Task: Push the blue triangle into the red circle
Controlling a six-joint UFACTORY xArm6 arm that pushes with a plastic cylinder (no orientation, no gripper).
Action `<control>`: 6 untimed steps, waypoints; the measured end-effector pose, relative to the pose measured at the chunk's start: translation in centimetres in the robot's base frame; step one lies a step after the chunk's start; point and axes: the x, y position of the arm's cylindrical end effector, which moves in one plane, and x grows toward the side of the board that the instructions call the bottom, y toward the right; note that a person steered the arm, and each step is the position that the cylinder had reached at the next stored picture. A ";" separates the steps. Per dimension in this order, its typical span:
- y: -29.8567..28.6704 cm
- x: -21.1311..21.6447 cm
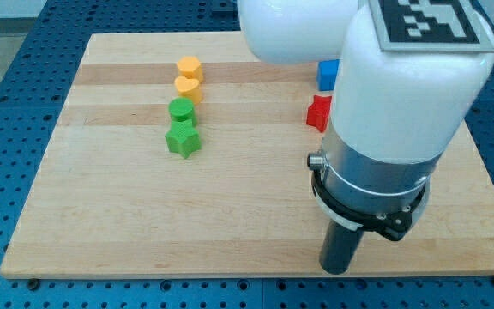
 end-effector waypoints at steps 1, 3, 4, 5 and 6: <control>0.2 0.0; 2.1 0.0; 3.9 0.0; 3.9 -4.5; 3.1 -11.0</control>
